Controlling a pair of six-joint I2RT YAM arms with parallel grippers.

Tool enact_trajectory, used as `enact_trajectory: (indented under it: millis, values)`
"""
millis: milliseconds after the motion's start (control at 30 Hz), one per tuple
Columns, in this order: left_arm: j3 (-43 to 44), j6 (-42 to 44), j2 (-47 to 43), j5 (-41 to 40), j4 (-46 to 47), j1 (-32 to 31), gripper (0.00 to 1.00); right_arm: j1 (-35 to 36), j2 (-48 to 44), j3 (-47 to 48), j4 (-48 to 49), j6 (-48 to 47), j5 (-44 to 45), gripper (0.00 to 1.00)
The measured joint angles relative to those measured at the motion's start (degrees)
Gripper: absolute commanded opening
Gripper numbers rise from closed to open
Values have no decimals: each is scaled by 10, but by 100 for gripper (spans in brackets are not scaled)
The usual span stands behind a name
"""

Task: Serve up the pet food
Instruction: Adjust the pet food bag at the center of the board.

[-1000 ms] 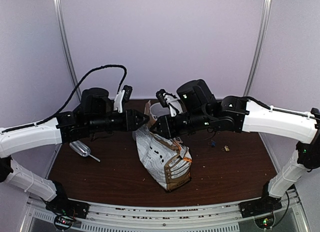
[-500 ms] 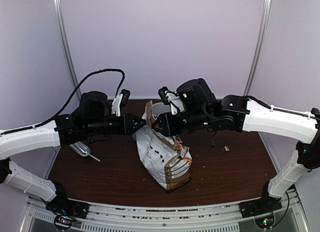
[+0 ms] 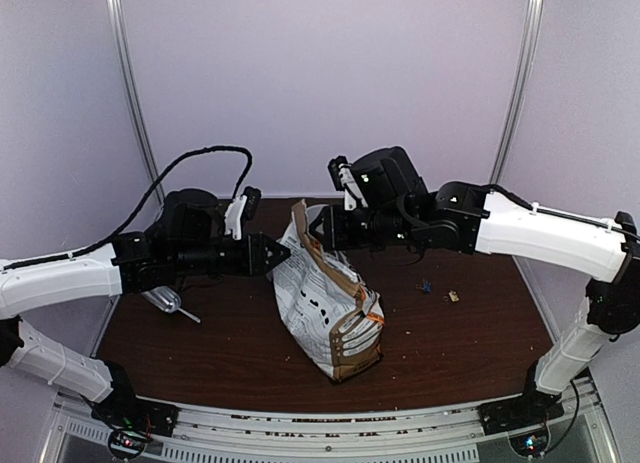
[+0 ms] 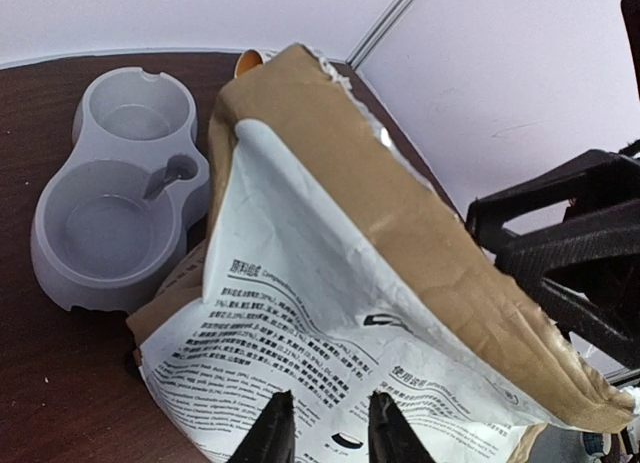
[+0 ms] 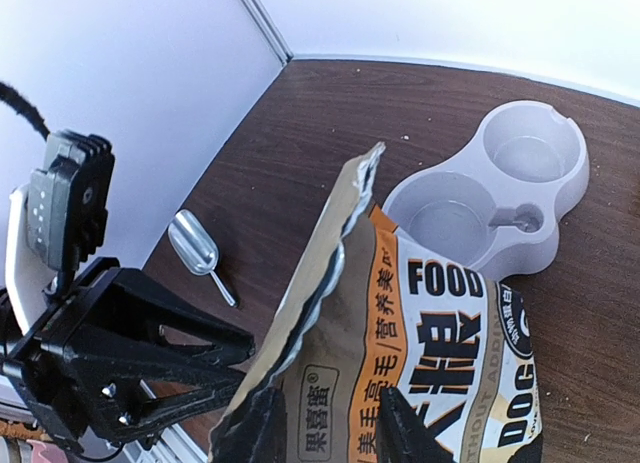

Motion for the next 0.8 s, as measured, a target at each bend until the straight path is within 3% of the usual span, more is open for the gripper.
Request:
enact_trajectory:
  millis: [567, 800]
  values:
    - [-1, 1, -2, -8, 5, 0, 32, -18, 25, 28, 35, 11, 13, 31]
    - [-6, 1, -7, -9, 6, 0, 32, -18, 38, 30, 37, 11, 14, 23]
